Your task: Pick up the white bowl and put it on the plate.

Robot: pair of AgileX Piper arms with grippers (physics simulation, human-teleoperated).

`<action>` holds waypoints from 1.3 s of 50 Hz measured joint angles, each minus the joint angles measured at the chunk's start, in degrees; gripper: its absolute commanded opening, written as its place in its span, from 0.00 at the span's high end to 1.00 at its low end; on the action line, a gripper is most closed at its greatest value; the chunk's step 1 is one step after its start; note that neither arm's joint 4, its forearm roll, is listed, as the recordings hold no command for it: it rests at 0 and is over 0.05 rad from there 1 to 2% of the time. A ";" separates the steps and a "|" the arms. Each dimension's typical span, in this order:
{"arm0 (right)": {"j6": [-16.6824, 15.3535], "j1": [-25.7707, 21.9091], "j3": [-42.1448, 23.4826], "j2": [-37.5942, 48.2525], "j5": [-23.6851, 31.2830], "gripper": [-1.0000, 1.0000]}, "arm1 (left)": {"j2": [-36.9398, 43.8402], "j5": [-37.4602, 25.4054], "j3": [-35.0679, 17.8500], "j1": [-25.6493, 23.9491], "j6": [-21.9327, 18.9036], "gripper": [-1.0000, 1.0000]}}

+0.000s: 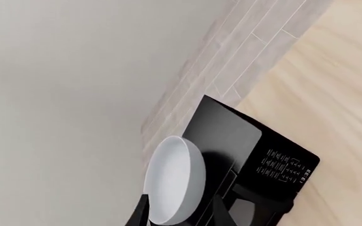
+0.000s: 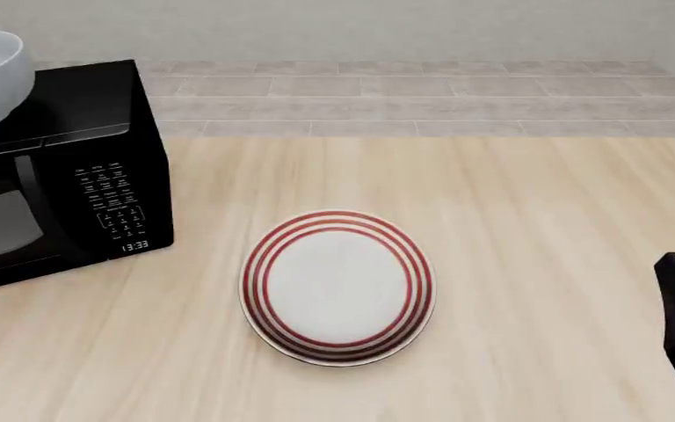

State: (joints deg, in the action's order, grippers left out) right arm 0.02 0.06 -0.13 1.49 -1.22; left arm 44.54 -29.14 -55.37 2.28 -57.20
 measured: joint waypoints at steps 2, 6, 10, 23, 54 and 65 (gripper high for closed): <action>0.00 0.00 0.00 0.00 0.00 0.00 | 0.61 0.68 0.18 0.42 0.05 0.00; 0.00 0.00 0.00 0.00 0.00 0.00 | 1.61 2.00 0.70 1.17 0.09 0.00; 0.00 0.00 0.00 0.00 0.00 0.00 | 2.45 3.28 1.31 1.81 0.09 0.00; 0.00 0.00 0.00 0.01 0.00 0.00 | 5.28 6.85 2.72 3.42 0.44 0.00; 0.00 0.00 0.00 0.00 0.00 0.00 | 12.05 15.36 5.36 7.64 -0.71 0.00; 0.00 0.00 0.00 0.00 0.00 0.00 | 11.64 15.22 5.96 8.28 -0.59 0.00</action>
State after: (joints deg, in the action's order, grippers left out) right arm 0.02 0.06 -0.13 1.49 -1.22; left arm 56.18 -13.93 -49.40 10.56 -57.79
